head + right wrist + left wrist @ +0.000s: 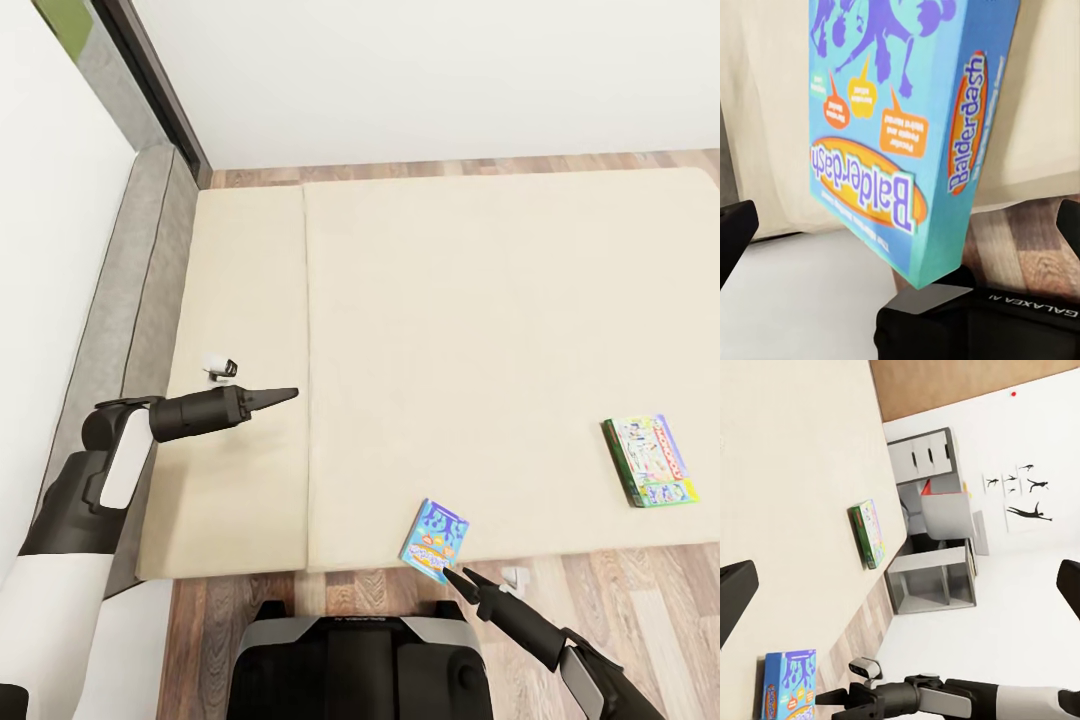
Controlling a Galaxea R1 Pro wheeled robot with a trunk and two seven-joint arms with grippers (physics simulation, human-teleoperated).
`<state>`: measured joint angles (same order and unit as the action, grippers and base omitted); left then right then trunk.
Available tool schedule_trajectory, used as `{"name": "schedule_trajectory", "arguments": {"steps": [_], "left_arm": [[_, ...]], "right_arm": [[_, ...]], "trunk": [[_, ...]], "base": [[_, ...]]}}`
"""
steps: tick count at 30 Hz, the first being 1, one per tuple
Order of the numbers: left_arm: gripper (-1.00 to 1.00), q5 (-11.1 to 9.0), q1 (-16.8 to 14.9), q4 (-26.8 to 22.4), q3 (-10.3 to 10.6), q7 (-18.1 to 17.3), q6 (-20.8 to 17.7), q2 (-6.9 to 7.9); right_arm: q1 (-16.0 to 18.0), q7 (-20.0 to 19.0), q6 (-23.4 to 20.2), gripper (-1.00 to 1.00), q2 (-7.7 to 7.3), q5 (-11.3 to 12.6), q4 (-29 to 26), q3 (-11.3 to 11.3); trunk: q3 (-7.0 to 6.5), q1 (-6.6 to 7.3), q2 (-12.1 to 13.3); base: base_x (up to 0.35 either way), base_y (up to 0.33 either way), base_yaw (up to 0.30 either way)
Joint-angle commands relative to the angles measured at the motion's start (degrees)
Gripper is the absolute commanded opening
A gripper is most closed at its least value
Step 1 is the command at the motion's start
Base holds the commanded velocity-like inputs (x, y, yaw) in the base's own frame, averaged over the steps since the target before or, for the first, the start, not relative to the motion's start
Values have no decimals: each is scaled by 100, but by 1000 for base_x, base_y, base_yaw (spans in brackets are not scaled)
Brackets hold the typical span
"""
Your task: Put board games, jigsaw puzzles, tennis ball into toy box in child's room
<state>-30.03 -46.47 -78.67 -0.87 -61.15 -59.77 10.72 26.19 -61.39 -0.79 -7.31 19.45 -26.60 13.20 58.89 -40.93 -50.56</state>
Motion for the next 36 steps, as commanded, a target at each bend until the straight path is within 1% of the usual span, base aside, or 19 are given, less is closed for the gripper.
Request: {"name": "schedule_trajectory", "arguments": {"steps": [1, 7, 11, 12, 16, 19, 36], "left_arm": [[100, 6, -2, 0, -5, -20, -23, 0], [100, 6, -2, 0, -9, -20, -23, 0], [100, 6, -2, 0, -8, -20, -23, 0], [100, 6, -2, 0, -8, -20, -23, 0], [100, 6, -2, 0, -9, -20, -23, 0], [100, 6, -2, 0, -9, -20, -23, 0], [100, 6, -2, 0, -10, -26, -23, 3]], "right_arm": [[5, -23, -17, 100, 1, 15, 6, 8], [36, -22, -170, 100, 8, 2, 6, 8], [59, -22, -239, 100, 11, -115, 6, 8], [70, -22, -251, 100, 14, -199, 6, 8], [85, -19, -266, 100, 18, -364, 6, 8], [89, -17, -270, 100, 19, -415, 6, 8], [97, -13, -269, 100, 20, -450, 6, 8]], "trunk": [[3, -1, -3], [3, -1, -3], [3, -1, -3], [3, -1, -3], [3, -1, -3], [3, -1, -3], [3, -1, -3]], "base": [[0, 0, 0], [0, 0, 0], [0, 0, 0], [0, 0, 0], [0, 0, 0], [0, 0, 0], [0, 13, 0]]}}
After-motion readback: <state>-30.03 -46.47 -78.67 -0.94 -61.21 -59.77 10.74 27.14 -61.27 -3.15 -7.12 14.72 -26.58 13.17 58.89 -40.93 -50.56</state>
